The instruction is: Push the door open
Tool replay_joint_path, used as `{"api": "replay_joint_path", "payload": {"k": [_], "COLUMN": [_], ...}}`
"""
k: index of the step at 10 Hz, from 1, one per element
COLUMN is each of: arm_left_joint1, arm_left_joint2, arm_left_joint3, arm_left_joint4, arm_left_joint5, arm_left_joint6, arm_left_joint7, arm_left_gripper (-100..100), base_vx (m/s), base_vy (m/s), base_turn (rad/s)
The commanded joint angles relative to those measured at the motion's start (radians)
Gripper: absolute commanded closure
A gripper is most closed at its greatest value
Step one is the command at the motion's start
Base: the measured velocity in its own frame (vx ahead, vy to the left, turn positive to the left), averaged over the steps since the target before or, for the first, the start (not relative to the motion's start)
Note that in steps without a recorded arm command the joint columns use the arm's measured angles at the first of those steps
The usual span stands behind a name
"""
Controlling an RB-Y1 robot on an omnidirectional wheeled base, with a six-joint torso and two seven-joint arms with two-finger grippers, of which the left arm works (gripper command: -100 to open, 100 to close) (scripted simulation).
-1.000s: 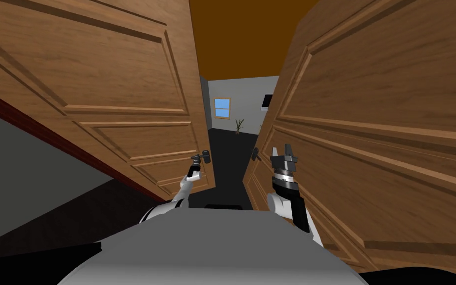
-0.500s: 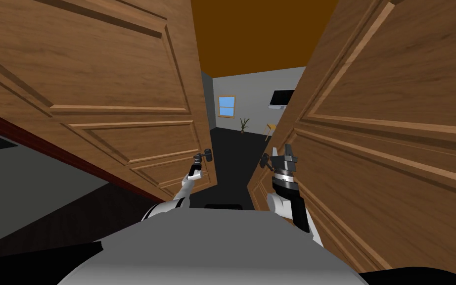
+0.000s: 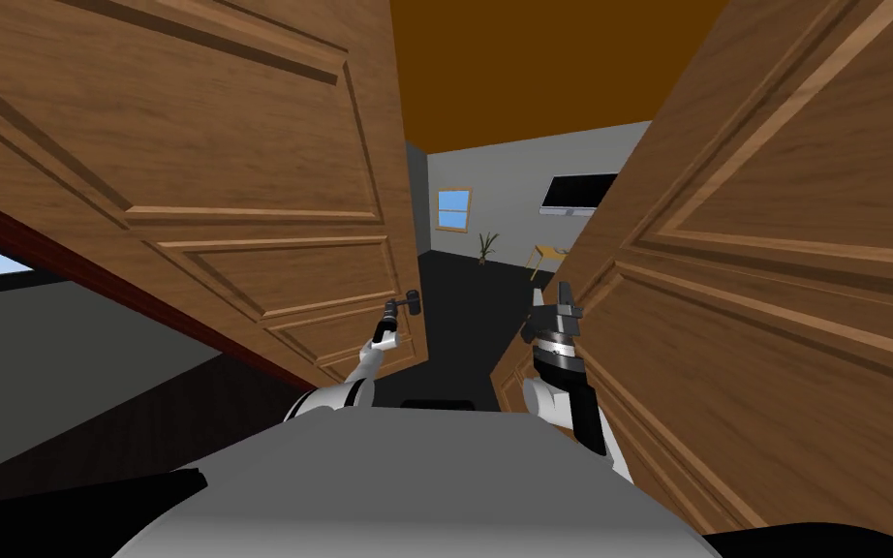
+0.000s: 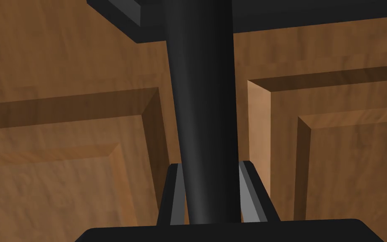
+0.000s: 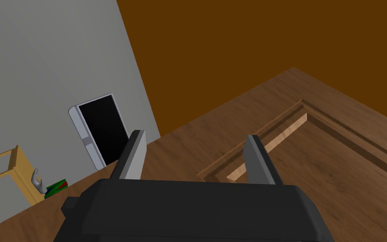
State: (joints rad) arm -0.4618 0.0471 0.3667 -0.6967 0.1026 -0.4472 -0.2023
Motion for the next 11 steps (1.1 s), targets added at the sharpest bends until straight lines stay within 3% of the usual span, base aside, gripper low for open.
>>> {"api": "replay_joint_path", "payload": {"k": [1, 11], "arm_left_joint1": [0.018, -0.025], "arm_left_joint2": [0.019, 0.006], "arm_left_joint3": [0.011, 0.011], "arm_left_joint4": [-0.034, 0.028], "arm_left_joint5": [0.004, 0.023], "arm_left_joint6": [0.005, -0.026], "arm_left_joint7": [-0.001, -0.04], "arm_left_gripper": [100, 100], "base_vx": [0.074, 0.089], "base_vy": [0.006, 0.004], "base_turn": [0.034, 0.111]}}
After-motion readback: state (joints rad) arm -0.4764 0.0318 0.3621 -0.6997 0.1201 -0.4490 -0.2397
